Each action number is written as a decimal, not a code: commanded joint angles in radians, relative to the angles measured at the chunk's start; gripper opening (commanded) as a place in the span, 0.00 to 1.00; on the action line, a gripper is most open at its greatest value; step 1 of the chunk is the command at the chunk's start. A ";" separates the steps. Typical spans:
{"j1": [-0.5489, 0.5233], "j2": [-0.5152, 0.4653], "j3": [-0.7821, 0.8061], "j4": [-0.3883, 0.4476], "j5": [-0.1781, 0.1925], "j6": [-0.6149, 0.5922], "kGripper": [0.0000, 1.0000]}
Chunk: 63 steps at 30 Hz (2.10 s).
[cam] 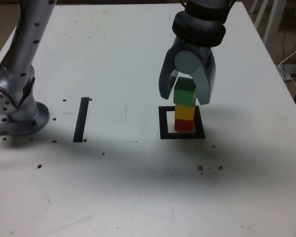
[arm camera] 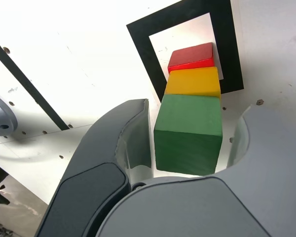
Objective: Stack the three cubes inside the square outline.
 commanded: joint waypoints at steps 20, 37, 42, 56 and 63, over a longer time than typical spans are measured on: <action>0.084 -0.292 0.242 0.022 0.124 -0.051 0.99; 0.208 -0.570 0.804 -0.253 0.118 -0.063 0.99; 0.208 -0.618 0.915 -0.323 0.102 -0.094 0.99; 0.208 -0.646 1.038 -0.402 0.068 -0.128 0.99; 0.208 -0.646 1.051 -0.412 0.061 -0.129 0.99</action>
